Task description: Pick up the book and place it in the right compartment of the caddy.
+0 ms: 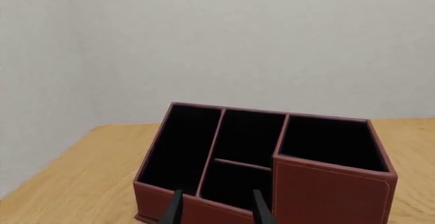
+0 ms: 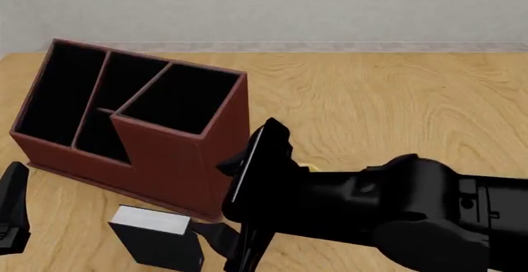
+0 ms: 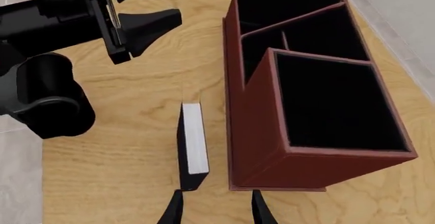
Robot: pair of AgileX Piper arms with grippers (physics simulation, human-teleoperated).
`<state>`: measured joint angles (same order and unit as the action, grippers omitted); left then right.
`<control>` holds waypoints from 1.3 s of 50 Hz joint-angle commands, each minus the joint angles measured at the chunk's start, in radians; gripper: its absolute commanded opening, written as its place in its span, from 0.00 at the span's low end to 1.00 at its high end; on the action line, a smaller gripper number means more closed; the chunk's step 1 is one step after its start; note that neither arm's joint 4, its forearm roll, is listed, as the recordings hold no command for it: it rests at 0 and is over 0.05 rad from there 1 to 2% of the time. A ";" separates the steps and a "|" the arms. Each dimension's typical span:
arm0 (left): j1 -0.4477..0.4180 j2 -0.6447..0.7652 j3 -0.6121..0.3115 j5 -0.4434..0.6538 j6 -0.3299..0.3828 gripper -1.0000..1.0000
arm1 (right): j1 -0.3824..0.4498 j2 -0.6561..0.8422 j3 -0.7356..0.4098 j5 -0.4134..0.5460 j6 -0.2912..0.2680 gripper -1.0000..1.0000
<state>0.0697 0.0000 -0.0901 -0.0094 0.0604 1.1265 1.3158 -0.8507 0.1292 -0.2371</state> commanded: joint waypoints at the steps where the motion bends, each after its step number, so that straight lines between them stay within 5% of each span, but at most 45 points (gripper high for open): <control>1: 0.007 0.000 0.006 -0.004 0.002 1.00 | 0.031 0.074 -0.029 -0.018 0.034 1.00; 65: 0.048 0.000 0.068 -0.035 0.004 1.00 | 0.049 0.384 -0.065 -0.190 0.103 1.00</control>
<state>0.1123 0.0001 -0.0292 -0.0422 0.0643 1.1755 1.6641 -0.9129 -0.0405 -0.1401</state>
